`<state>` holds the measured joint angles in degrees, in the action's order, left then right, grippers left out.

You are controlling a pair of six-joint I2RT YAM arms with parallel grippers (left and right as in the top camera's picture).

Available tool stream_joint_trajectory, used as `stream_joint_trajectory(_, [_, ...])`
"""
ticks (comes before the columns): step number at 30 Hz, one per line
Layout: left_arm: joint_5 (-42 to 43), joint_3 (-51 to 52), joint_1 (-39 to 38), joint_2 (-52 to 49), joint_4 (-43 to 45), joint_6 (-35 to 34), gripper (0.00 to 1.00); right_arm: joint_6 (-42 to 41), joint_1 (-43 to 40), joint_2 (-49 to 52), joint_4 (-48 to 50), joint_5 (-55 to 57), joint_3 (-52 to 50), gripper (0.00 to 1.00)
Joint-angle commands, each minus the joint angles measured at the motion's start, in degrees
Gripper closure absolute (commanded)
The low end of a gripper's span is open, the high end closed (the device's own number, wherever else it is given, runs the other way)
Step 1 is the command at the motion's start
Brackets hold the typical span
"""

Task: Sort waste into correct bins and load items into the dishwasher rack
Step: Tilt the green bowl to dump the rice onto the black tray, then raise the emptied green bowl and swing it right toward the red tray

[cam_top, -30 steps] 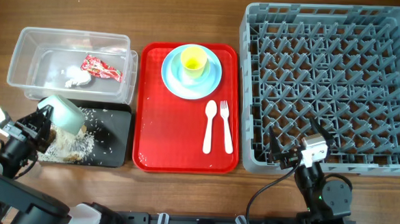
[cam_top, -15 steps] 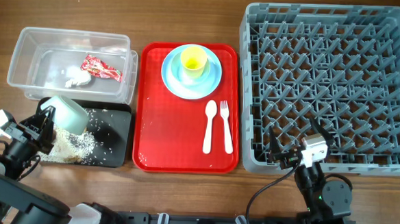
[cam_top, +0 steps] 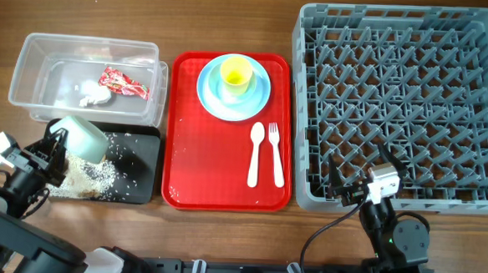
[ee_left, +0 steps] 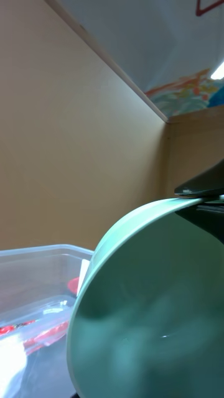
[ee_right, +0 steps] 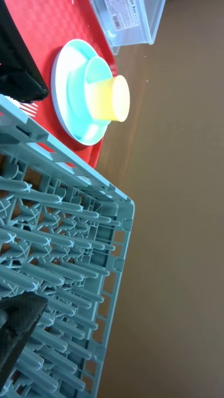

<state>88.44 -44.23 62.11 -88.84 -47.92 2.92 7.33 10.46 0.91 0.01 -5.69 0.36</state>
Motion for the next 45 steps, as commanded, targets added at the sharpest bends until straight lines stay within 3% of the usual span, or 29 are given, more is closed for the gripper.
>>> stream_joint_trajectory(1, [1.46, -0.79, -4.07, 3.02, 0.33, 1.31, 0.96, 0.17, -0.09, -0.11, 0.31, 0.33, -0.07, 0.0])
stream_joint_trajectory(12, [-8.83, -2.67, -11.78, 10.67, 1.55, -5.7, 0.96, 0.2, -0.09, -0.11, 0.28, 0.35, -0.07, 0.0])
stream_joint_trajectory(21, [-22.84, -2.67, -21.24, 21.0, 8.74, -20.24, 0.96, 0.2, -0.09, -0.11, 0.28, 0.33, -0.07, 0.0])
stream_joint_trajectory(28, [-40.22, -2.67, -36.15, 30.91, 13.18, -29.35, 0.96, 0.17, -0.09, -0.11, 0.31, 0.35, -0.07, 0.01])
stream_joint_trajectory(38, [-64.39, -2.67, -63.49, 33.29, 14.36, -32.68, 0.96, 0.17, -0.09, -0.11, 0.28, 0.35, -0.07, 0.0])
stream_joint_trajectory(45, [-71.01, -2.67, -73.61, 31.5, 14.47, -33.88, 0.96, 0.2, -0.09, -0.11, 0.28, 0.35, -0.07, 0.0])
